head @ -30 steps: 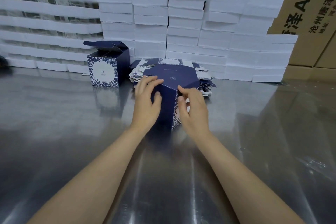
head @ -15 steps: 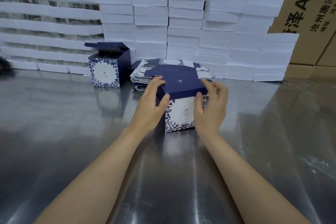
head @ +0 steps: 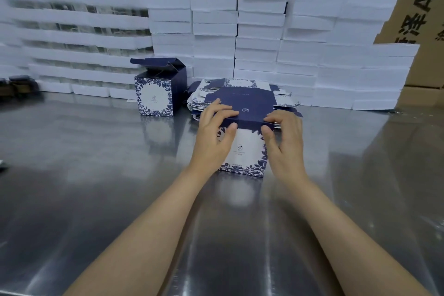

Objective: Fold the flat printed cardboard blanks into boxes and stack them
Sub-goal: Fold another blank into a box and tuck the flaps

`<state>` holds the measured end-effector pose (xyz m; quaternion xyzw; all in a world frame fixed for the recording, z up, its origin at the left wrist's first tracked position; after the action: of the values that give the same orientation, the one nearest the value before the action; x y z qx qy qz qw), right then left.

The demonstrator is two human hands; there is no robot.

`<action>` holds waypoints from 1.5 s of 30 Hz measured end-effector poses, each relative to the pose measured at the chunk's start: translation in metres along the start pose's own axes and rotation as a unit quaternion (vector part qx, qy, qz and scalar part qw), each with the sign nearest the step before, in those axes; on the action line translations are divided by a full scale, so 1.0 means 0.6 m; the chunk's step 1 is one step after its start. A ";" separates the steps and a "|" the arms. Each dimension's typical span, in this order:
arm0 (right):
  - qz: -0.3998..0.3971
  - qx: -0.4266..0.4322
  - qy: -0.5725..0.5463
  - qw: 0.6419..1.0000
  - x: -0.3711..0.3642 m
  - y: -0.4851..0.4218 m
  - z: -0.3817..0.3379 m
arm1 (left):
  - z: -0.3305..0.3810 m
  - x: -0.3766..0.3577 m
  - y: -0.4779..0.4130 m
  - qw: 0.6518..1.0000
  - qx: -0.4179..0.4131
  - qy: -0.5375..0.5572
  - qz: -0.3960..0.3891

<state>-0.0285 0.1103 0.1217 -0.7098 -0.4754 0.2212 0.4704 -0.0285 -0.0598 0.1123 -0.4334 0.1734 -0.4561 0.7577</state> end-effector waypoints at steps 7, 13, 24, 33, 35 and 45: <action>-0.049 -0.040 -0.021 0.998 -0.020 0.007 0.010 | 0.005 0.001 0.002 1.000 -0.003 -0.011 0.007; -0.034 -0.020 -0.012 0.999 -0.013 -0.004 -0.002 | 0.005 0.000 0.002 1.000 -0.014 -0.021 0.004; -0.014 -0.048 -0.048 0.998 0.003 -0.017 -0.016 | 0.010 0.023 -0.003 0.982 0.088 0.132 0.099; 0.004 -0.094 -0.090 0.991 0.013 -0.017 -0.013 | 0.017 0.012 -0.011 0.970 0.123 0.195 0.076; 0.014 -0.146 -0.133 0.980 0.016 -0.015 -0.003 | 0.009 0.007 -0.011 0.963 0.145 0.215 0.075; 0.068 -0.227 -0.190 0.953 0.036 -0.023 0.016 | 0.010 0.006 -0.014 0.964 0.147 0.216 0.056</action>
<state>-0.0325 0.1351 0.1322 -0.7734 -0.5441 0.2700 0.1813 -0.0273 -0.0619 0.1232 -0.1981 0.2885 -0.5160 0.7818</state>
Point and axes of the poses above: each hand's wrist, its own y-axis away from the middle knuckle, its own x-axis out of the back of the hand, z = x × y, the point moved 10 cm from there along -y, towards the middle knuckle, and after that the axes turned 8 degrees about z, right-handed, at the moved point
